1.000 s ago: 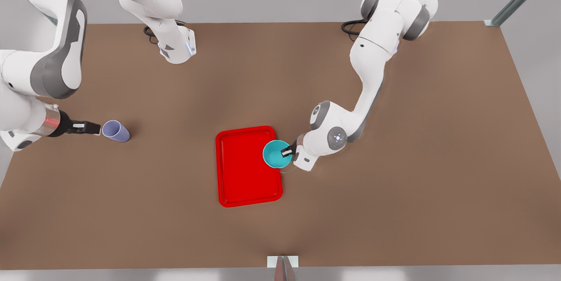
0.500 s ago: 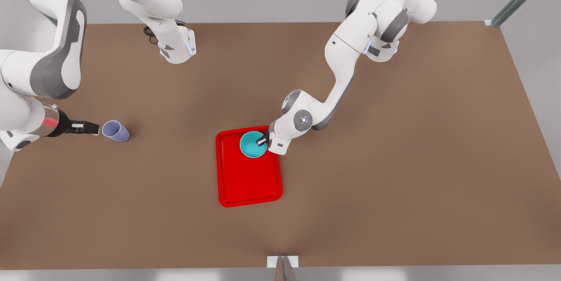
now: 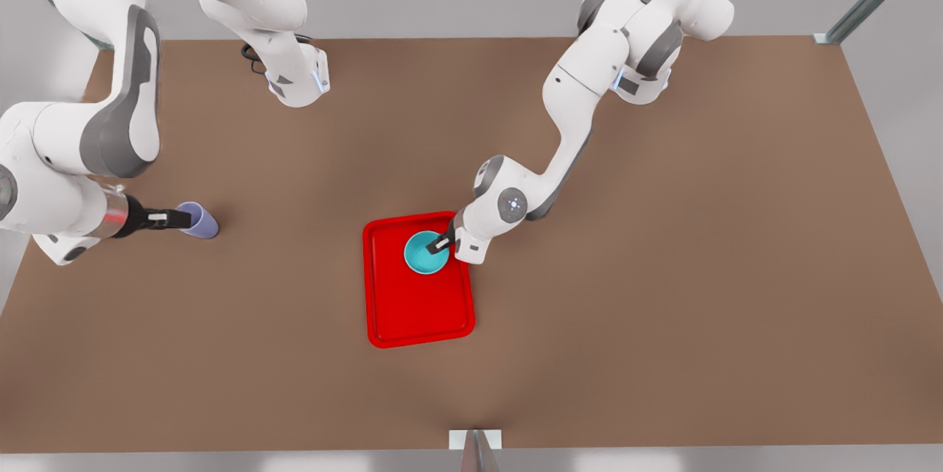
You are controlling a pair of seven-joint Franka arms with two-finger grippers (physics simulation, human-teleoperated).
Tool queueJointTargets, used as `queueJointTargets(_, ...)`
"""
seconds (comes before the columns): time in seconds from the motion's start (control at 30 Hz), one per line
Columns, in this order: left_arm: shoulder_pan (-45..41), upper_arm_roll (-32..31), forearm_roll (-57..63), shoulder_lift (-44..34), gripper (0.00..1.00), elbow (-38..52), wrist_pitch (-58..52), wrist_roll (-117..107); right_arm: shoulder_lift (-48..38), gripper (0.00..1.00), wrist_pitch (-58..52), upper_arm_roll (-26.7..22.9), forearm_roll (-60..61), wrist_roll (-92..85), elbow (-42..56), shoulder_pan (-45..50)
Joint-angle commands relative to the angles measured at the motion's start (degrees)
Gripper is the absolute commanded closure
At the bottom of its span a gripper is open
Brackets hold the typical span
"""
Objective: Place the bowl on the tray with the left arm and the cup on the tray with the right arm
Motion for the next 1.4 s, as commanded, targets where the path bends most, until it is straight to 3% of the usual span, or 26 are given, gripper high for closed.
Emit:
queueJointTargets(0.0,0.0,0.0,-0.1,0.0,0.00,0.0,0.0,0.1,0.0,0.00,-0.3,0.0,0.3,-0.3,-0.1,0.6)
queueJointTargets(0.03,0.0,0.0,0.2,-0.1,0.00,0.0,0.0,0.2,0.0,0.00,-0.3,0.0,-1.3,-2.2,-2.6,1.4)
queueJointTargets(0.17,1.2,1.1,1.9,-1.1,0.00,-0.1,-0.9,0.6,-9.1,0.00,23.0,0.1,-4.4,-5.9,-29.5,-6.5)
queueJointTargets(0.23,1.6,1.2,6.6,-1.6,0.00,-0.2,-4.6,1.4,-9.3,0.00,26.9,0.1,-5.5,-9.5,-32.1,-11.5)
queueJointTargets(0.3,6.9,1.2,14.6,-5.6,0.00,-0.1,-23.8,10.5,-9.2,0.00,30.8,0.1,-7.6,-11.0,-33.8,-15.0)
queueJointTargets(0.33,14.1,1.2,21.4,-10.4,0.00,0.0,-40.6,20.1,-9.2,0.00,33.5,0.1,-8.0,-13.2,-35.5,-16.6)
queueJointTargets(0.37,22.6,1.3,25.3,-12.4,0.00,6.6,-53.0,31.2,-9.0,0.00,34.1,0.0,-8.2,-13.2,-35.7,-16.8)
queueJointTargets(0.43,32.2,1.2,30.6,-13.1,0.00,19.0,-57.1,37.4,-8.6,0.00,35.0,0.0,-8.9,-13.3,-35.7,-18.2)
queueJointTargets(0.57,32.8,1.2,40.1,-26.5,0.00,19.9,-66.5,43.4,-8.4,0.00,34.1,0.6,-8.4,-12.5,-37.0,-16.0)
queueJointTargets(0.63,34.5,1.2,40.1,-34.4,0.00,10.7,-64.7,49.5,-7.8,0.00,34.0,1.0,-7.2,-11.8,-36.8,-11.2)
queueJointTargets(0.7,34.4,1.2,40.0,-40.3,0.00,-2.4,-54.3,49.8,-5.4,0.00,33.8,1.0,-7.2,-9.0,-35.7,-8.9)
queueJointTargets(1.1,34.0,1.1,38.5,-37.4,0.00,-2.4,-53.6,49.7,-7.9,0.00,35.0,0.4,-7.1,-10.1,-43.3,-19.6)
queueJointTargets(1.37,34.0,1.0,38.4,-36.7,0.00,-2.5,-53.7,49.6,-7.2,0.00,44.5,-0.2,-7.1,-10.0,-46.8,-21.8)
